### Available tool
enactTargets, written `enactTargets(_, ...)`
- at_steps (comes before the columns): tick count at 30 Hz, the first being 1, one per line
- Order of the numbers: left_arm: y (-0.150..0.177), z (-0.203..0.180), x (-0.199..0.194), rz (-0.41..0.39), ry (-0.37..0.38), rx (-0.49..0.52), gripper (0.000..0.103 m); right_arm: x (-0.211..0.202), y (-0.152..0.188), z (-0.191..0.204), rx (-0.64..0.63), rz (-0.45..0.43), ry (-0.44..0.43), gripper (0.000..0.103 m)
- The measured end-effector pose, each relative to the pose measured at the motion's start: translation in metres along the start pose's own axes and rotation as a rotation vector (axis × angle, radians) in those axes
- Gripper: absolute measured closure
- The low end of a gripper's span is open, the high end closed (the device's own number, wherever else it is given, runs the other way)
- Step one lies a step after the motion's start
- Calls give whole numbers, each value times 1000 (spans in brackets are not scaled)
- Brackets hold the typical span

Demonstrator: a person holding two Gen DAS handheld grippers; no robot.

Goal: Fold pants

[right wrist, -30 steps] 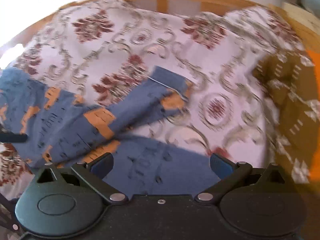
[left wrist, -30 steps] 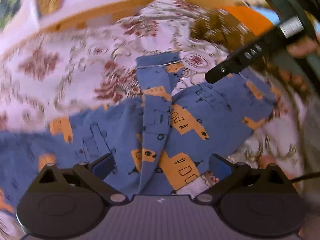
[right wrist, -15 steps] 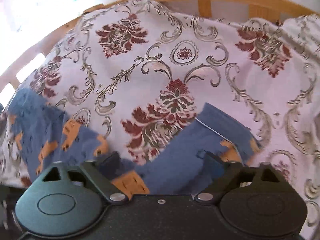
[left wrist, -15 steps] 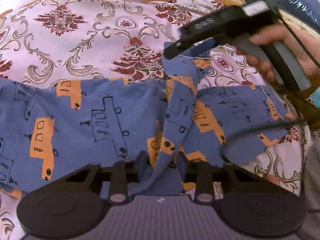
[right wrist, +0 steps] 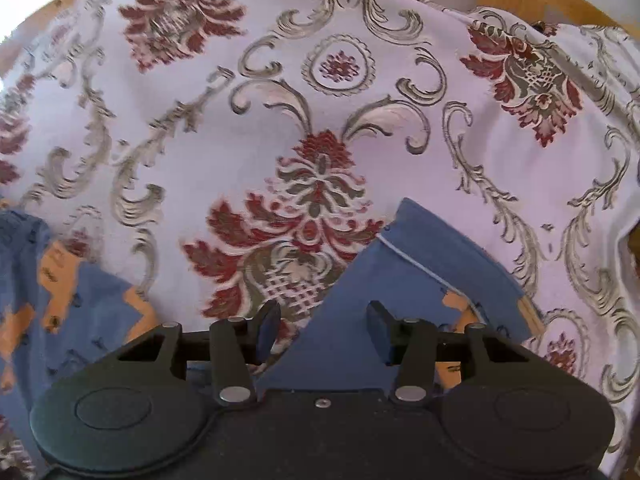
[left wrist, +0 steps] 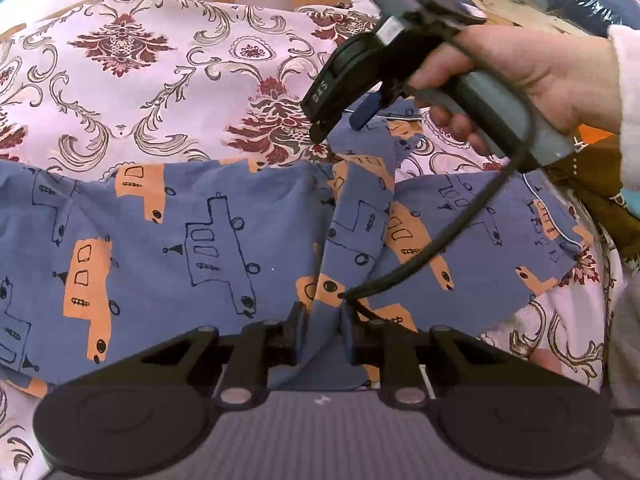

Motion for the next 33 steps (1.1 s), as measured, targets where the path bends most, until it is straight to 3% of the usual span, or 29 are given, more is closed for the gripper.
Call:
enactTargets(4, 1, 0, 0, -2, -12, 7, 87, 11, -3, -3, 33, 25, 10, 65)
enactTargets(7, 1, 0, -1, -5, -17, 13, 90, 9, -3, -4, 42, 8, 9, 96)
enactTargets(8, 0, -1, -1, -8, -19, 15, 92, 8, -2, -4, 48, 5, 6, 100)
enactTargets(14, 0, -5, -8, -31, -25, 51, 99, -7, 8, -20, 154, -59, -69, 103)
enactTargets(21, 3, -16, -14, -46, -41, 140, 102, -73, 40, -57, 357, -284, -157, 103)
enactTargets(24, 6, -23, -14, -12, -67, 223, 103, -110, 78, -76, 495, -369, -161, 103)
enactTargets(28, 12, -42, -10, 27, -167, 441, 103, -145, 150, -91, 688, -434, -127, 103)
enactTargets(33, 23, -47, -8, 35, -165, 486, 103, -141, 222, -90, 807, -407, -40, 103)
Point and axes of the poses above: each gripper's, at about its wrist camera, not at the fingertips, and x roughly the way its jaws point, z to its left, y to its underside, the point moved 7 cm from there along x, roughly the way its jaws point, and after that the axes turned 9 degrees about z, right-handed, at the moved point
